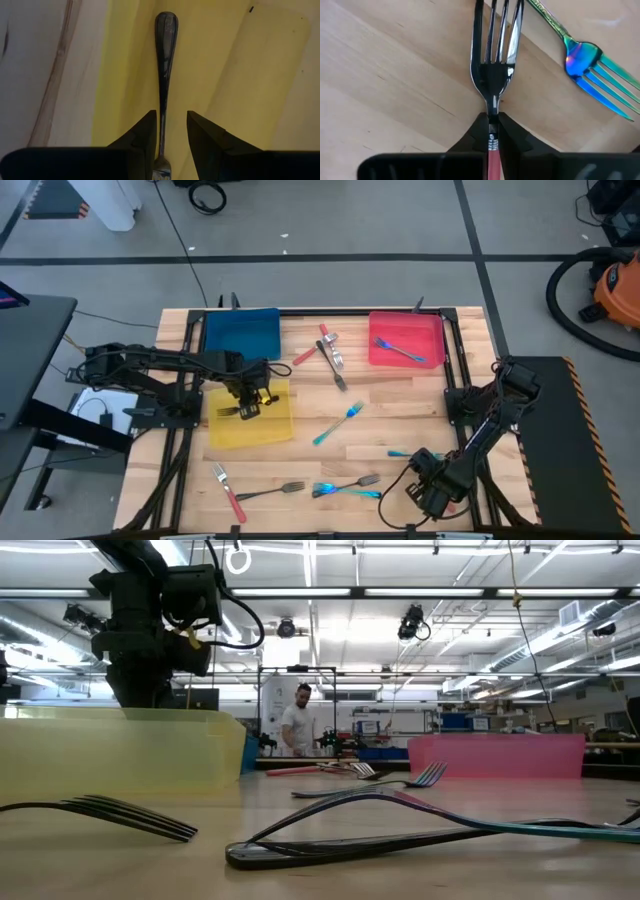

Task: Sort silverware by color (type)
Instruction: Put the bottom right pink fork into the blue bin

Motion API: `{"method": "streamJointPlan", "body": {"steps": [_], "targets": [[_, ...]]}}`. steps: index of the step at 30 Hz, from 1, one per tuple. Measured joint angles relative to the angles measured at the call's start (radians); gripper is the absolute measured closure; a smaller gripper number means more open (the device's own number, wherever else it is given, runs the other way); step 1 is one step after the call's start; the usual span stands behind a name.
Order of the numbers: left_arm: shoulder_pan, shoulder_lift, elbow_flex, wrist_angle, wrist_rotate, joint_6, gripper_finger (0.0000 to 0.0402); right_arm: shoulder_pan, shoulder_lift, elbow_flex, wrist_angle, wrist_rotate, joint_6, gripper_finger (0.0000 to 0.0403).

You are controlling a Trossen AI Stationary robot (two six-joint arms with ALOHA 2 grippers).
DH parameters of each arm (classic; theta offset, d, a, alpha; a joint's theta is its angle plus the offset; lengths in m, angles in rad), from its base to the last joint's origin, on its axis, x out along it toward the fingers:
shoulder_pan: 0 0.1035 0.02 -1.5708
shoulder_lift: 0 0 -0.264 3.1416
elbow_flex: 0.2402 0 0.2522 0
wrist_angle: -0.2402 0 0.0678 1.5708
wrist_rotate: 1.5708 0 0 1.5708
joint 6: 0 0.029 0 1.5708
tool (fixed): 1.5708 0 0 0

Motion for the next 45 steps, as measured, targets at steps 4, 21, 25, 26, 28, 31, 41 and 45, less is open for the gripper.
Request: {"method": "streamJointPlan", "body": {"steps": [4, 21, 25, 26, 28, 31, 41, 45], "targets": [[0.0, 0.0, 0.0, 0.0, 0.0, -0.017, 0.0294, -0.009, -0.002, 0.0, 0.0, -0.007, -0.013, 0.0379], [0.0, 0.0, 0.0, 0.101, 0.103, -0.048, 0.0294, -0.163, -0.144, 0.041, -0.139, 0.25, -0.262, 0.0384], [0.0, 0.0, 0.006, 0.139, 0.113, -0.069, 0.0294, -0.273, -0.187, 0.041, -0.155, 0.329, -0.449, 0.0384], [0.0, 0.0, 0.016, 0.136, 0.113, -0.07, 0.0294, -0.302, -0.198, 0.042, -0.151, 0.351, -0.497, 0.0384], [0.0, 0.0, 0.045, 0.143, 0.113, -0.071, 0.0294, -0.361, -0.218, 0.042, -0.153, 0.389, -0.589, 0.0384], [0.0, 0.0, 0.103, 0.151, 0.113, -0.071, 0.0294, -0.441, -0.242, 0.042, -0.149, 0.439, -0.709, 0.0384], [0.0, -0.001, 0.263, 0.419, 0.101, -0.071, 0.0294, -0.67, -0.322, 0.042, 0.031, 0.604, -1.099, 0.0384], [0.0, 0.0, 0.261, 0.601, 0.043, -0.07, 0.0294, -0.751, -0.351, 0.042, 0.165, 0.656, -1.274, 0.0384]]}}
